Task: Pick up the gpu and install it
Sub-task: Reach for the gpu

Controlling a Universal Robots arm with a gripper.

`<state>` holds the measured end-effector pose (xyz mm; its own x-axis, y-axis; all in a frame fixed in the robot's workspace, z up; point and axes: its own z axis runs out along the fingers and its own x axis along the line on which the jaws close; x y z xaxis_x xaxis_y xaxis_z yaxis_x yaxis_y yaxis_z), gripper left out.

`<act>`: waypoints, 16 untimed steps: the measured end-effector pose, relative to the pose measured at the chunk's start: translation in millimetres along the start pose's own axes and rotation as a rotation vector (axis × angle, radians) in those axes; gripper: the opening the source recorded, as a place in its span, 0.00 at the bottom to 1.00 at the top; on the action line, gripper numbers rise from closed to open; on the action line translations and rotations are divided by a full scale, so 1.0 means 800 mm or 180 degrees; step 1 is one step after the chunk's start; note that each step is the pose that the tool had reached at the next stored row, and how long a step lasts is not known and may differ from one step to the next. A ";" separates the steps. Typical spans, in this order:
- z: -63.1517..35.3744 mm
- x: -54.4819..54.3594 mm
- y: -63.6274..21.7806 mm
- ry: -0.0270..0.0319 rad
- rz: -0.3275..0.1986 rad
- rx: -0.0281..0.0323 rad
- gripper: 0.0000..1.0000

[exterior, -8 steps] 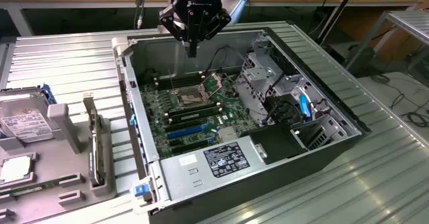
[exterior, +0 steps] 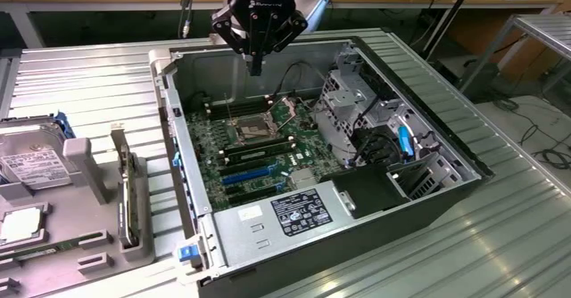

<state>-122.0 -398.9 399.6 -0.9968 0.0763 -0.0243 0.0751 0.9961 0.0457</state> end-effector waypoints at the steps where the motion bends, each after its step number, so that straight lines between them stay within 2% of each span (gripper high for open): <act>1: 0.000 0.000 0.000 0.0000 0.0000 0.0000 0.11; 6: 0.000 0.000 0.000 0.0000 0.0000 0.0000 0.11; 16: 0.000 0.012 -0.001 0.0000 0.0000 -0.0001 0.11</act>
<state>-131.9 -398.9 399.5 -0.9968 0.0763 -0.0243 0.0751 0.9961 0.0460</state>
